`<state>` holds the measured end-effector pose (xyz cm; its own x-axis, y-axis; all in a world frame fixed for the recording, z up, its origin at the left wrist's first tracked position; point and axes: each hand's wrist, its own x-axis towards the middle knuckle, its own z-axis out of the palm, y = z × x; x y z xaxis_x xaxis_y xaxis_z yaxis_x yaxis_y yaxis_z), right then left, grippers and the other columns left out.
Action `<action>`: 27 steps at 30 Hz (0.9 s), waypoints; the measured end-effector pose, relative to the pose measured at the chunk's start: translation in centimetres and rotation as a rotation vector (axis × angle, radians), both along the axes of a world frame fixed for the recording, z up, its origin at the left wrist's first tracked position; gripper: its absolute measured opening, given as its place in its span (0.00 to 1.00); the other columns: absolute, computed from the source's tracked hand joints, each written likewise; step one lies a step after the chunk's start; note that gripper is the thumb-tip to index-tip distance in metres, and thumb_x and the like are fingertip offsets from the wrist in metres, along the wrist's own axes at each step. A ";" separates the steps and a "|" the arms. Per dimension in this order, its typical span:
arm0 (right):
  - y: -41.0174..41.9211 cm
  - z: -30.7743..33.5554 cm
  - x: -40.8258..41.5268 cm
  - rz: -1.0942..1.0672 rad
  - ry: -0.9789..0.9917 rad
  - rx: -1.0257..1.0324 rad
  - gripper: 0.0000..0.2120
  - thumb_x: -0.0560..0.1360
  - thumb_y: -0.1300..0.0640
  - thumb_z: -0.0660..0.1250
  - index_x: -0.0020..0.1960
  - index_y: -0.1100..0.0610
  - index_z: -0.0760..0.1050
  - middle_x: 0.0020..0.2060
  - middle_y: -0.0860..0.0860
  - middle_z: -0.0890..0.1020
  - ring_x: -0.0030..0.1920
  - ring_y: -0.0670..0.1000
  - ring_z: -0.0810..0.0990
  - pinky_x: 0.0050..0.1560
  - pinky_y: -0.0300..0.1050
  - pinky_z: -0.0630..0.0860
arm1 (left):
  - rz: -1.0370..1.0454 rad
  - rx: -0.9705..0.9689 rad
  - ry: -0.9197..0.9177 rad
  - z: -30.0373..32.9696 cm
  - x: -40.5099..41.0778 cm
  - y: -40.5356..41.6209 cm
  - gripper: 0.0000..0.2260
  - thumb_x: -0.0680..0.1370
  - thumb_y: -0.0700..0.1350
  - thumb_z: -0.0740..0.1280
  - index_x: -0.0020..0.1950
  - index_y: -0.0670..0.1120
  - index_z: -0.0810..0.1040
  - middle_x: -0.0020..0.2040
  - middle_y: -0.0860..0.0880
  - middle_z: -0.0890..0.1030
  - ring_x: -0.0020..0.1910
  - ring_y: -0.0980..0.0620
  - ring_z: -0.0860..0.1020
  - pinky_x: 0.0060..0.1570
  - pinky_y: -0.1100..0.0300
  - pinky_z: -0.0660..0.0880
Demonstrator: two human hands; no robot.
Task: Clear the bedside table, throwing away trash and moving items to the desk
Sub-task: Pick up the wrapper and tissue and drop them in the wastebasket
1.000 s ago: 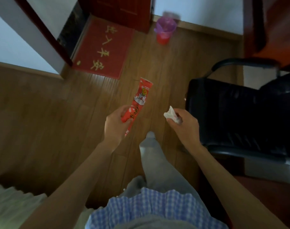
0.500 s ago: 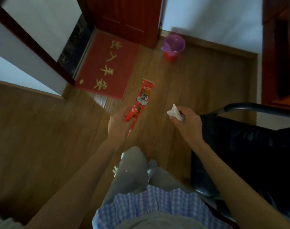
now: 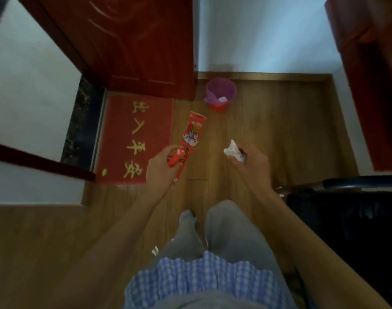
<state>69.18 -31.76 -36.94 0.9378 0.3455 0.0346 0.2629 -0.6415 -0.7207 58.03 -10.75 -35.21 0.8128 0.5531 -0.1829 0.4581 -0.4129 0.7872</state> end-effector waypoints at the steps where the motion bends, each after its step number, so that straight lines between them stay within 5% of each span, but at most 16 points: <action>1: 0.5 0.0 1.2 -0.008 -0.009 -0.002 0.09 0.72 0.44 0.67 0.50 0.42 0.71 0.34 0.32 0.73 0.37 0.35 0.77 0.34 0.27 0.70 | -0.017 -0.001 -0.005 0.1 1.5 0.7 0.21 0.68 0.37 0.72 0.58 0.54 0.78 0.49 0.51 0.83 0.48 0.55 0.80 0.51 0.60 0.76; 5: 1.8 -0.8 7.0 -0.091 0.041 -0.032 0.05 0.73 0.47 0.69 0.43 0.45 0.73 0.31 0.33 0.73 0.35 0.35 0.77 0.31 0.21 0.69 | -0.069 -0.052 0.002 -0.7 8.3 2.8 0.21 0.69 0.37 0.72 0.59 0.52 0.78 0.49 0.53 0.82 0.49 0.52 0.81 0.50 0.50 0.80; 9: 2.7 -1.4 14.2 -0.058 0.085 0.015 0.05 0.75 0.51 0.67 0.43 0.51 0.75 0.35 0.35 0.77 0.39 0.38 0.80 0.38 0.27 0.75 | -0.110 -0.028 0.005 -1.7 15.7 4.1 0.21 0.69 0.37 0.72 0.60 0.53 0.77 0.52 0.49 0.83 0.49 0.52 0.81 0.50 0.53 0.80; 14: 3.7 -0.7 24.4 -0.065 0.007 0.034 0.05 0.72 0.51 0.71 0.43 0.51 0.75 0.34 0.41 0.76 0.33 0.42 0.76 0.33 0.36 0.74 | -0.098 -0.038 0.025 -2.5 25.3 4.6 0.21 0.68 0.37 0.72 0.59 0.53 0.78 0.50 0.51 0.83 0.46 0.54 0.80 0.47 0.62 0.76; 18: 3.9 -1.6 31.0 -0.041 0.030 0.010 0.05 0.72 0.49 0.70 0.46 0.43 0.74 0.34 0.37 0.76 0.37 0.38 0.78 0.34 0.28 0.71 | -0.079 -0.067 0.041 -3.9 32.5 4.9 0.21 0.68 0.36 0.72 0.57 0.52 0.79 0.47 0.54 0.83 0.44 0.56 0.79 0.45 0.65 0.75; 21: 4.2 -3.4 34.8 -0.040 0.056 0.000 0.04 0.73 0.52 0.70 0.46 0.49 0.76 0.34 0.36 0.75 0.39 0.37 0.78 0.34 0.26 0.71 | -0.075 -0.100 0.068 -5.2 36.8 5.4 0.21 0.68 0.36 0.72 0.56 0.54 0.78 0.45 0.56 0.81 0.41 0.59 0.79 0.38 0.73 0.73; 27: 5.8 -6.8 41.3 -0.089 0.115 -0.034 0.04 0.74 0.51 0.69 0.46 0.51 0.77 0.35 0.42 0.78 0.37 0.39 0.77 0.34 0.28 0.71 | -0.124 -0.121 0.132 -7.8 44.5 7.8 0.21 0.67 0.35 0.71 0.57 0.53 0.78 0.42 0.59 0.79 0.42 0.57 0.79 0.44 0.63 0.75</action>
<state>110.52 -25.93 -43.72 0.9619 0.2596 -0.0855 0.1204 -0.6832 -0.7202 102.50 -2.91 -42.98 0.8380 0.4178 -0.3509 0.5117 -0.3785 0.7713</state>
